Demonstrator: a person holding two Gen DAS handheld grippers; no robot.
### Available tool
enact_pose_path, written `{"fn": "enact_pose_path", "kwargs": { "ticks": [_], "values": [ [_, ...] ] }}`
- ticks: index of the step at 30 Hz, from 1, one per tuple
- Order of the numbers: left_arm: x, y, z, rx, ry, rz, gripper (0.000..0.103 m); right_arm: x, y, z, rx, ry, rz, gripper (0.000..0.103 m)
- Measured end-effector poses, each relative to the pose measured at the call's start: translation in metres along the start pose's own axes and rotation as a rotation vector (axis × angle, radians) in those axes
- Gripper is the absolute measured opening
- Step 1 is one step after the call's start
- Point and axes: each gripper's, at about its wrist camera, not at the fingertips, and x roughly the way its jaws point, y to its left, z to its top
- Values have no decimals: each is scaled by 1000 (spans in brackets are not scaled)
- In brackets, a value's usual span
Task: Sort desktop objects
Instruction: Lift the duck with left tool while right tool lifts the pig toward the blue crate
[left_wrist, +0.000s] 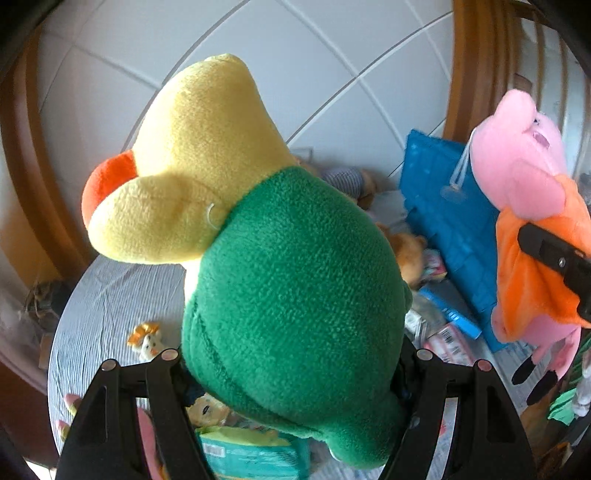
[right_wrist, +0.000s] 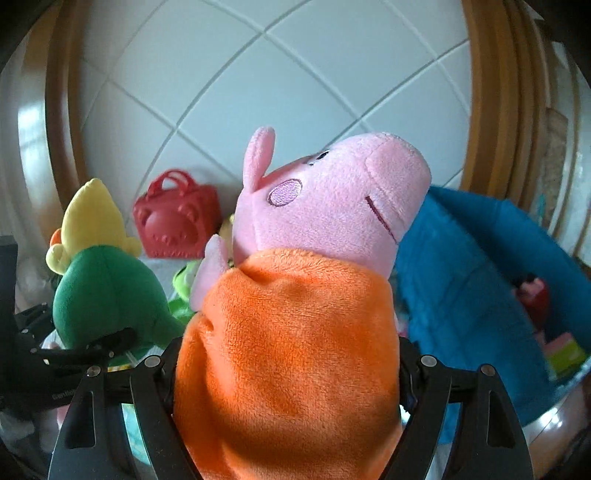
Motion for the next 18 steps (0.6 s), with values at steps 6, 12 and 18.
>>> {"fn": "enact_pose_path", "kwargs": {
  "ticks": [6, 12, 18],
  "values": [
    [-14, -67, 25, 40, -69, -19, 74, -42, -62, 14, 44, -108, -26, 83],
    [-25, -176, 56, 61, -143, -56, 74, -67, -145, 36, 81, -208, -56, 83],
    [-28, -302, 99, 80, -175, -128, 74, -91, -258, 45, 93, -246, -127, 83]
  ]
}}
